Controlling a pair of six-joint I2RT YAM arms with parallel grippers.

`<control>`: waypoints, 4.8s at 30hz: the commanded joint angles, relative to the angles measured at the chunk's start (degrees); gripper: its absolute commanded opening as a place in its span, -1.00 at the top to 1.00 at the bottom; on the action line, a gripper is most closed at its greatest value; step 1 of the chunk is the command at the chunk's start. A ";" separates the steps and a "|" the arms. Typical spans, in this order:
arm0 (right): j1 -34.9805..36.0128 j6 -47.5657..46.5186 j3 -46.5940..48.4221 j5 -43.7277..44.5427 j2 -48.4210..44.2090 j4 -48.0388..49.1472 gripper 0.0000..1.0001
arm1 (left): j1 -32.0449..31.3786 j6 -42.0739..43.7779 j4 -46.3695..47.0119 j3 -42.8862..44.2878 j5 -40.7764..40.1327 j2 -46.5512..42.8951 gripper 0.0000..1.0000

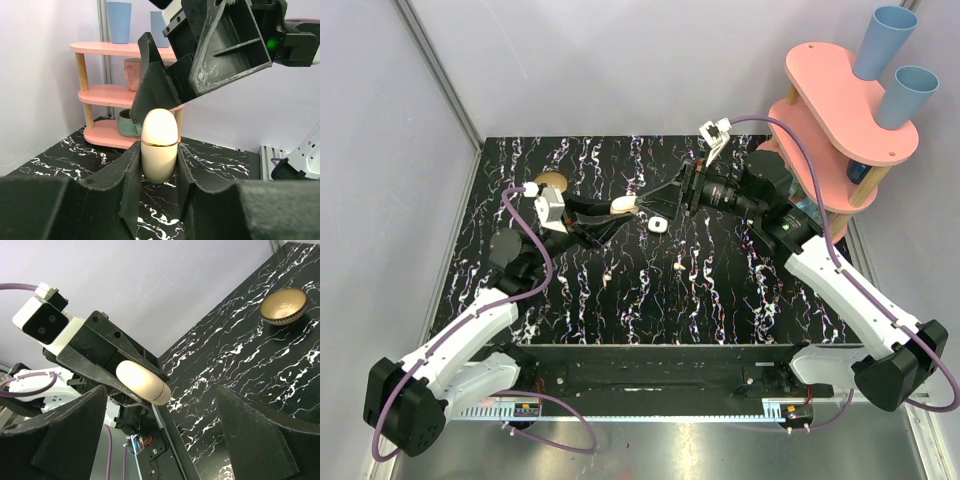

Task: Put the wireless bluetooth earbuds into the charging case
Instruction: Open the charging case, then pick up the right earbud from the center of the board.

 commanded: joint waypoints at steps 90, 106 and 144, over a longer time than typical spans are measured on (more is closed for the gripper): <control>-0.11 1.33 3.01 -4.28 4.29 4.49 -0.93 | -0.19 -0.22 5.88 2.03 11.83 -0.76 1.00; -0.11 1.77 1.60 -8.07 3.15 7.83 -0.93 | -0.19 1.45 0.51 1.50 2.24 -1.02 1.00; -7.93 -45.77 -3.50 14.79 10.79 -30.22 -0.51 | -0.19 10.68 -13.46 -1.66 -9.81 -12.27 1.00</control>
